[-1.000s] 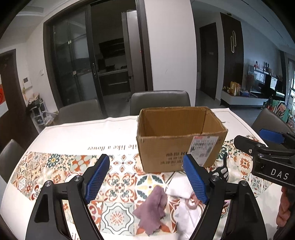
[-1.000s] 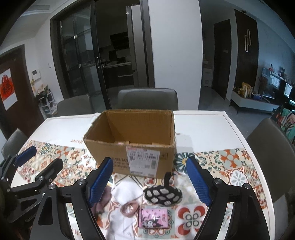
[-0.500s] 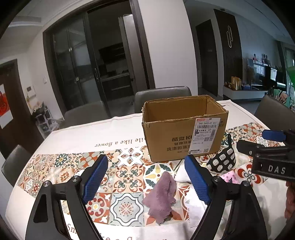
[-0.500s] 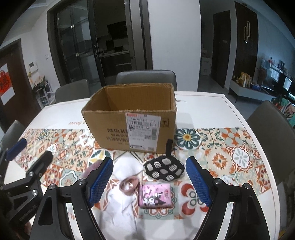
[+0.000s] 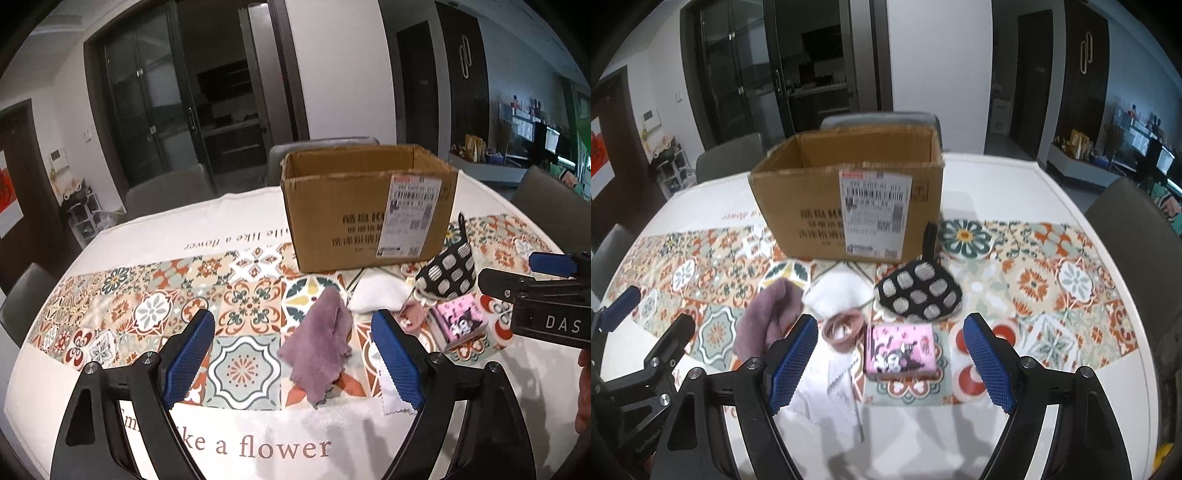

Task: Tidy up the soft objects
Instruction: 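Move both tools back toward the remaining items on the table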

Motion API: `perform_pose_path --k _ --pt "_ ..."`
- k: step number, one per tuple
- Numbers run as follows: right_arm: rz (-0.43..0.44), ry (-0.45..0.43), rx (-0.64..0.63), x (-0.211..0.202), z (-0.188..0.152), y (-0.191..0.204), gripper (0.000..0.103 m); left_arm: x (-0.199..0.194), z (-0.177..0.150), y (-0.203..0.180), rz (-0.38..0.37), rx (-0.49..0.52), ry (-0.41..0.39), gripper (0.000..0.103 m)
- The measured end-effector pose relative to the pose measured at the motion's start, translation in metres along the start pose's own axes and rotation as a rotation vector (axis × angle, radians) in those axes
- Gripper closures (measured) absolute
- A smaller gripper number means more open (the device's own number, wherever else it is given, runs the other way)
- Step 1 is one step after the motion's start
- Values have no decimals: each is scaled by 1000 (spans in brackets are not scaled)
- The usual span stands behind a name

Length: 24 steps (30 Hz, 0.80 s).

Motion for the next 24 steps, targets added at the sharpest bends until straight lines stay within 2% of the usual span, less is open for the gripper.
perform_pose_path --k 5,15,24 --pt "1 45 10 14 -9 -1 21 10 -8 -3 12 3 24 16" --pt "9 150 23 49 -21 -6 21 42 -23 -8 -12 -7 107 16" --pt "4 229 19 79 -32 -7 21 69 -29 -10 -23 -10 145 16"
Point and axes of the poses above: each gripper's, at about its wrist camera, not at the fingertips, and x roughly the way its jaws point, y to its left, z to its top, the point moved 3 cm from there along x, roughly the way its jaws point, and after that the axes turned 2 degrees about -y, right-handed, at the moved point
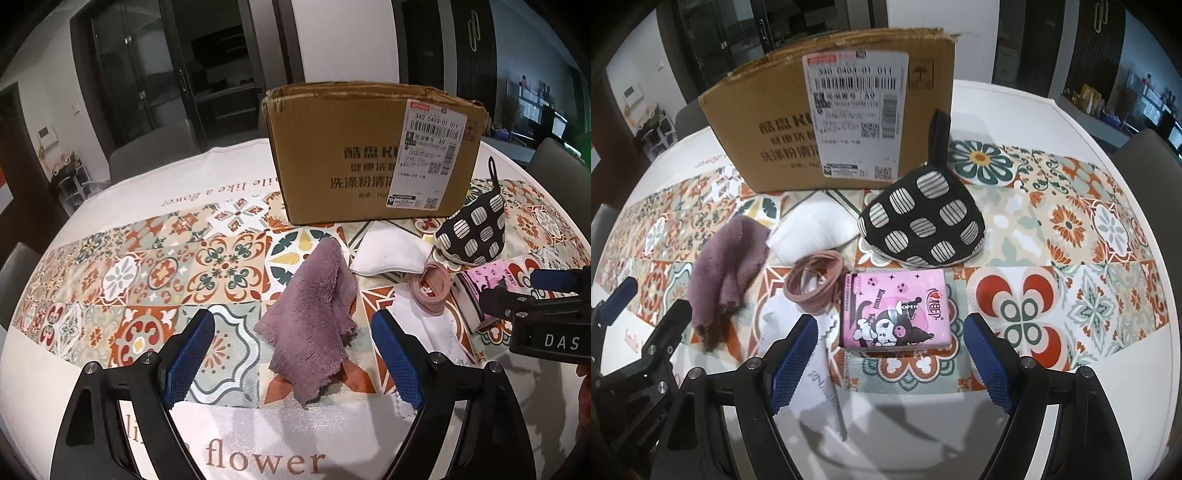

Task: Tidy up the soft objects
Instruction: 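Move both tools back toward the remaining items on the table, then grasp the mauve fuzzy cloth with the left tool while the right tool grasps the Kuromi tissue pack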

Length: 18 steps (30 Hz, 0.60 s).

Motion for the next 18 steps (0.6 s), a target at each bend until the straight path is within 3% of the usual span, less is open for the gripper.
perform_pose_path --k 15,18 --pt "-29 65 6 32 -2 -3 21 44 -4 -3 -16 -3 70 17" --pt "-32 63 7 33 -2 -4 21 49 -5 -4 -31 -3 83 27"
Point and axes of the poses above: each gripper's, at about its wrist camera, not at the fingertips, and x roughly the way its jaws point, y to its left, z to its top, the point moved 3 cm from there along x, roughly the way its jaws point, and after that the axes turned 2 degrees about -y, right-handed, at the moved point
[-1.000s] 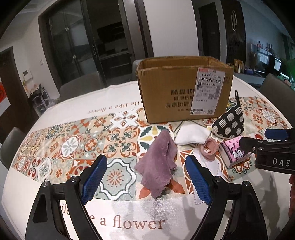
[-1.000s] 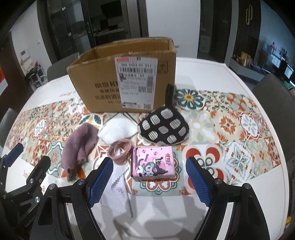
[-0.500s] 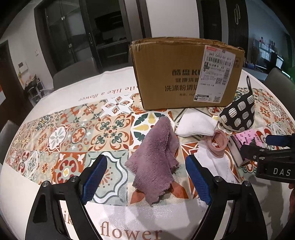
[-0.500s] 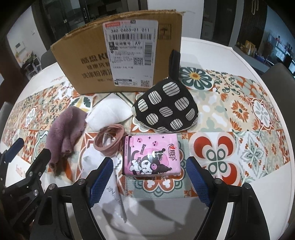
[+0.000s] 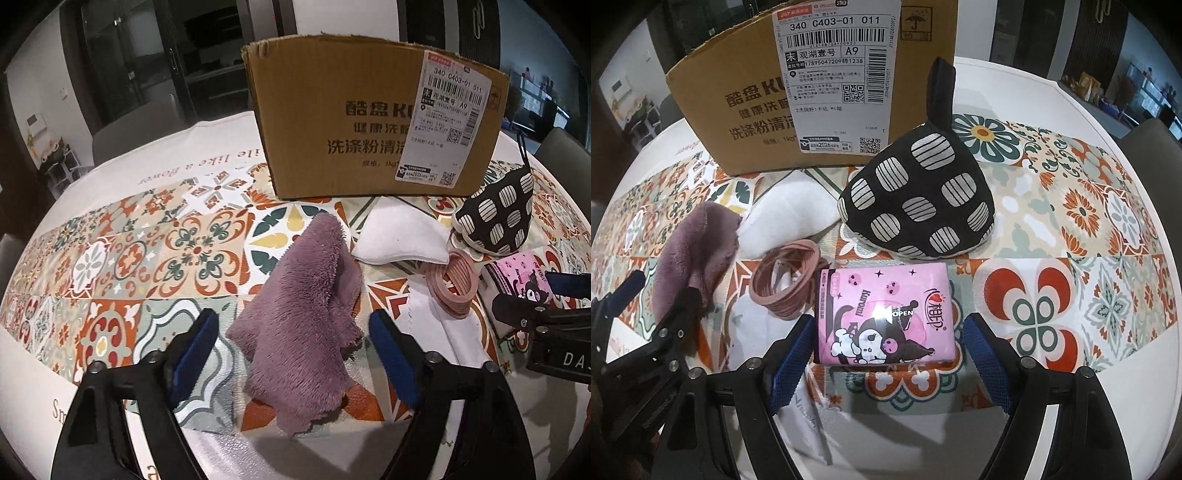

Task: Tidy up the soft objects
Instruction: 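Grasp the mauve fuzzy cloth with the left tool while the right tool grasps the Kuromi tissue pack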

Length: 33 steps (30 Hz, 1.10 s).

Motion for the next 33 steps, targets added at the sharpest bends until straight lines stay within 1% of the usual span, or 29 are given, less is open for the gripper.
perform_pose_path --k 1,3,4,6,7,8,9,10,12,14,24,33 --pt "-3 -1 -1 0 0 0 21 1 0 0 -4 -1 5 30" --pt "-11 -5 -3 0 0 1 21 3 -1 0 -16 -4 12 40" --pt "-15 -6 -4 0 0 1 21 4 -1 0 -26 -7 20 43" --pt "-19 -7 -7 0 1 2 22 5 -3 0 -45 -13 34 55" --pt "-20 -8 -8 0 1 2 24 6 -3 -1 -54 -13 40 58" --pt "-17 -9 -10 -1 0 3 26 5 -4 -1 -66 -13 42 65" --pt "-13 -10 -13 -2 0 4 29 5 -4 -1 -71 -13 42 68" --pt "-16 -10 -16 -2 0 5 29 4 -3 -1 -75 -14 43 70" --pt "-13 -9 -19 -3 -1 5 29 2 -2 -2 -80 -11 38 77" --pt "-13 -7 -18 -5 -2 5 29 -1 -2 -3 -87 -11 34 80" --pt "11 -52 -28 -28 -1 9 29 -28 4 -1 -113 -31 -7 84" --pt "40 -132 -44 -63 3 12 29 -69 17 2 -120 -37 -93 84"
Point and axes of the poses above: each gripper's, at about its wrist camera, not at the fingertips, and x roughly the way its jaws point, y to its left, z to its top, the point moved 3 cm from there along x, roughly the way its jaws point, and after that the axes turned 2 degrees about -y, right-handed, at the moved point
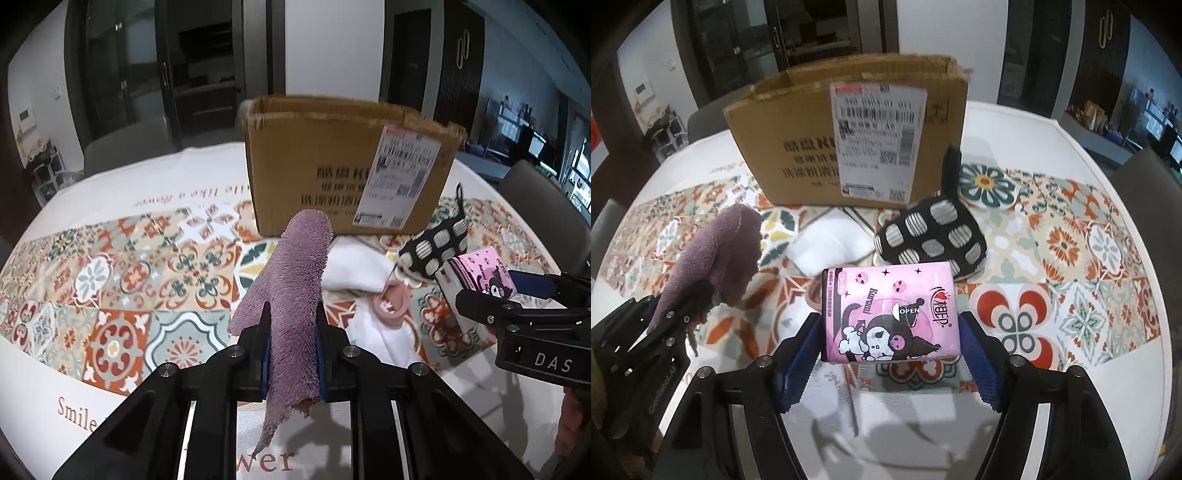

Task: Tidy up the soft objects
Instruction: 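Grasp the mauve fuzzy cloth with the left tool while the right tool grasps the Kuromi tissue pack, then lift both held items and carry them over the cardboard box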

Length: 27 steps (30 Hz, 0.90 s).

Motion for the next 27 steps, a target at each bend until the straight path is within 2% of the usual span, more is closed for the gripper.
perform_pose_path --k 16,27 --pt "57 -163 -12 -66 20 6 29 -70 35 -4 -12 -12 -162 84" --pt "84 -288 -13 -108 40 7 29 -101 63 -8 -16 -10 -271 84"
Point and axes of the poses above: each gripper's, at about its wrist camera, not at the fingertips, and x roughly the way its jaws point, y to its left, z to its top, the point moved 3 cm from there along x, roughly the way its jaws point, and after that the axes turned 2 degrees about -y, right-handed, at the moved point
